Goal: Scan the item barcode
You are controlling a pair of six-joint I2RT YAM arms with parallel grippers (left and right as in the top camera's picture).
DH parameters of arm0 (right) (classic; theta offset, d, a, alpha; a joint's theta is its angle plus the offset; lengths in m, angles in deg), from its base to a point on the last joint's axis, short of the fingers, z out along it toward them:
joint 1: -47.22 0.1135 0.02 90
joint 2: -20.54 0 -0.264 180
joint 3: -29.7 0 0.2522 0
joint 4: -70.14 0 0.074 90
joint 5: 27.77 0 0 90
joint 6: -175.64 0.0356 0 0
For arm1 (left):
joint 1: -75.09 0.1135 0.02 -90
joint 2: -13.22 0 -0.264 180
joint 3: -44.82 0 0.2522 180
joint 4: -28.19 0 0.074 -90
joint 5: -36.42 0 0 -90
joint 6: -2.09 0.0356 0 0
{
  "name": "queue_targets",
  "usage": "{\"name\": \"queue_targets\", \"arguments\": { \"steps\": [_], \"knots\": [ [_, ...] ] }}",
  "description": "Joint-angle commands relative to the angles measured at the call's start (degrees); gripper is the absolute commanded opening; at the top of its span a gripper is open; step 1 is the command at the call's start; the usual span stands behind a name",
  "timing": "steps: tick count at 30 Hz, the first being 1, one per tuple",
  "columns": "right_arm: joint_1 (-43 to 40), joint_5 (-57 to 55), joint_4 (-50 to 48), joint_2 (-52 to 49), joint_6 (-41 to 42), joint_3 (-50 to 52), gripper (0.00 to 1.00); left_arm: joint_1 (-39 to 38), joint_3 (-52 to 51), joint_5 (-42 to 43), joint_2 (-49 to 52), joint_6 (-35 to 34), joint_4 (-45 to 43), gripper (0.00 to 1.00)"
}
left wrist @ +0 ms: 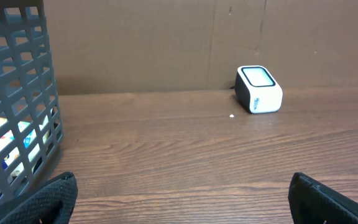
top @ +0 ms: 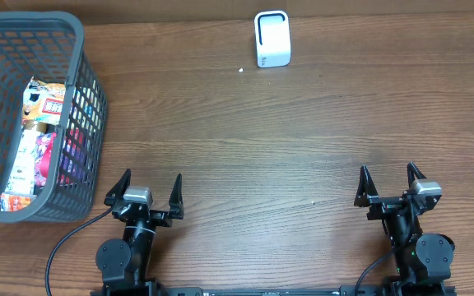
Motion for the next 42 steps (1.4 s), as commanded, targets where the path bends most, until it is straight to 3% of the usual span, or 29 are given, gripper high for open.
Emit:
{"name": "queue_targets", "arguments": {
  "steps": [1, 31, 32, 38, 42],
  "knots": [
    [0.42, 0.31, -0.37, 0.57, 0.35, 0.61, 1.0, -0.7, -0.22, -0.74, -0.66, 1.03, 0.11, 1.0],
    [0.42, 0.31, -0.37, 0.57, 0.35, 0.61, 1.0, -0.7, -0.22, -0.74, -0.66, 1.03, 0.11, 1.0],
    [0.42, 0.31, -0.37, 0.57, 0.35, 0.61, 1.0, -0.7, -0.22, -0.15, -0.66, 0.48, 0.02, 1.0],
    [0.42, 0.31, -0.37, 0.57, 0.35, 0.61, 1.0, -0.76, -0.17, 13.73, -0.66, -17.94, -4.55, 1.0],
    [0.42, 0.31, -0.37, 0.57, 0.35, 0.61, 1.0, -0.74, -0.17, 24.22, -0.66, -20.85, -18.47, 1.0]
  ]
}}
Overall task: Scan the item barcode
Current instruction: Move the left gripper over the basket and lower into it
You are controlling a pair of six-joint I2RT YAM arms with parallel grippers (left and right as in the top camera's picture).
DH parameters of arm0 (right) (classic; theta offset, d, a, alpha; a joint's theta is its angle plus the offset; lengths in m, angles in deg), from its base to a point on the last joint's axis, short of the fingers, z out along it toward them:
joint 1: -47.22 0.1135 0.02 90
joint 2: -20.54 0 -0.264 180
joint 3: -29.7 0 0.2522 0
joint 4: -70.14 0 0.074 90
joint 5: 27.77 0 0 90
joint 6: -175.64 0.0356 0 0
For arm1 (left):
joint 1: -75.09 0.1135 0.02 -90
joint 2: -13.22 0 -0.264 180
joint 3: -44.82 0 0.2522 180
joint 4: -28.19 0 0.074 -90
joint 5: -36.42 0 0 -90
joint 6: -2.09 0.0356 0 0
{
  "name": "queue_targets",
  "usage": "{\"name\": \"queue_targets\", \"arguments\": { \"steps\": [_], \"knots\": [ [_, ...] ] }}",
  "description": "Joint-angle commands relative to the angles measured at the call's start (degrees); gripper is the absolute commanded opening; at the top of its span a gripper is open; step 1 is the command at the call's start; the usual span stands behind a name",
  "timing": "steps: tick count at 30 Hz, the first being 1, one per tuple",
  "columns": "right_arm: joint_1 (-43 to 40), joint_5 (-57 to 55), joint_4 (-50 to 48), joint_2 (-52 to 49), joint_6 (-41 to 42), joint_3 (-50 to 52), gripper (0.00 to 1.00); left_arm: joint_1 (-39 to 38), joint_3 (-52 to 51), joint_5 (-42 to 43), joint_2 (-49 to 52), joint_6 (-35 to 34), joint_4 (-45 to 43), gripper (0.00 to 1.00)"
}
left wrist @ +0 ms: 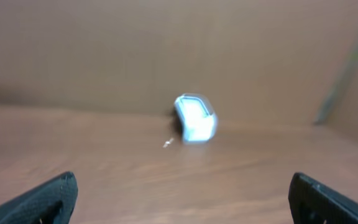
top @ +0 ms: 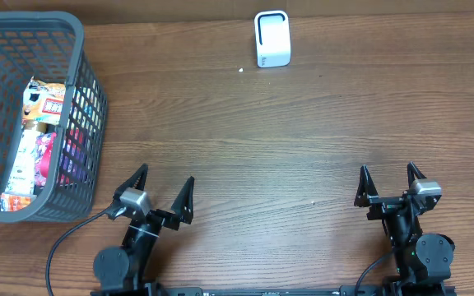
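Note:
The white barcode scanner (top: 271, 39) stands at the table's far edge, blurred but visible in the left wrist view (left wrist: 196, 117). Packaged items (top: 41, 140) lie inside the grey mesh basket (top: 78, 29) at the far left. My left gripper (top: 165, 191) is open near the front edge, right of the basket, angled toward the scanner, with nothing between its fingers (left wrist: 48, 199). My right gripper (top: 388, 180) stands open and empty at the front right.
Bare wooden tabletop stretches between the grippers and the scanner. A small white speck (top: 241, 70) lies left of the scanner. A brown wall (left wrist: 166, 43) backs the table.
My left gripper has turned to the right and shifted a little; the basket has left its wrist view and the scanner now sits near the middle. The right arm is unchanged.

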Motion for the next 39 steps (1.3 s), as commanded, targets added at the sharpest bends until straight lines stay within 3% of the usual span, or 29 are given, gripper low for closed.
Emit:
{"name": "queue_targets", "arguments": {
  "steps": [1, 4, 8, 11, 14, 16, 19, 21, 24, 27, 28, 31, 35, 39],
  "knots": [
    [0.42, 0.26, -0.35, 0.57, 0.35, 0.61, 1.0, -0.37, -0.04, 11.98, -0.7, -5.55, -10.8, 1.0],
    [0.42, 0.26, -0.35, 0.57, 0.35, 0.61, 1.0, -0.37, 0.94, 13.35, -0.7, -5.53, -19.52, 1.0],
    [0.42, 0.26, -0.35, 0.57, 0.35, 0.61, 1.0, -0.31, 6.47, 12.68, -0.66, 1.27, -18.34, 1.0],
    [0.42, 0.26, -0.35, 0.57, 0.35, 0.61, 1.0, -0.31, 24.92, -2.56, 3.23, 15.65, 4.17, 1.0],
    [0.42, 0.26, -0.35, 0.57, 0.35, 0.61, 1.0, -0.31, 40.41, -11.54, 12.35, 17.03, 21.18, 1.0],
    [0.42, 0.26, -0.35, 0.57, 0.35, 0.61, 1.0, -0.33, 54.6, -5.92, 24.0, 18.27, 32.52, 1.0],
    [0.42, 0.26, -0.35, 0.57, 0.35, 0.61, 1.0, -0.33, 63.34, 5.62, 33.44, 17.79, 34.42, 1.0],
    [0.42, 0.26, -0.35, 0.57, 0.35, 0.61, 1.0, -0.33, 66.51, 5.81, 37.99, 19.06, 32.61, 1.0],
    [0.42, 0.26, -0.35, 0.57, 0.35, 0.61, 1.0, -0.31, 74.97, -2.27, 46.27, 16.0, 36.85, 1.0],
    [0.42, 0.26, -0.35, 0.57, 0.35, 0.61, 1.0, 0.85, 96.08, -14.34, 61.7, 13.57, 59.32, 1.0],
    [0.42, 0.26, -0.35, 0.57, 0.35, 0.61, 1.0, 2.14, 108.59, -17.73, 70.47, 13.55, 71.36, 1.0],
    [0.42, 0.26, -0.35, 0.57, 0.35, 0.61, 1.0, 6.49, 127.32, -15.54, 82.6, 11.5, 83.62, 1.0],
    [0.42, 0.26, -0.35, 0.57, 0.35, 0.61, 1.0, 19.37, 140.85, -8.5, 91.25, 8.55, 85.44, 1.0],
    [0.42, 0.26, -0.35, 0.57, 0.35, 0.61, 1.0, 29.27, 141.9, -1.55, 93.64, 8.28, 85.07, 1.0]
  ]
}}
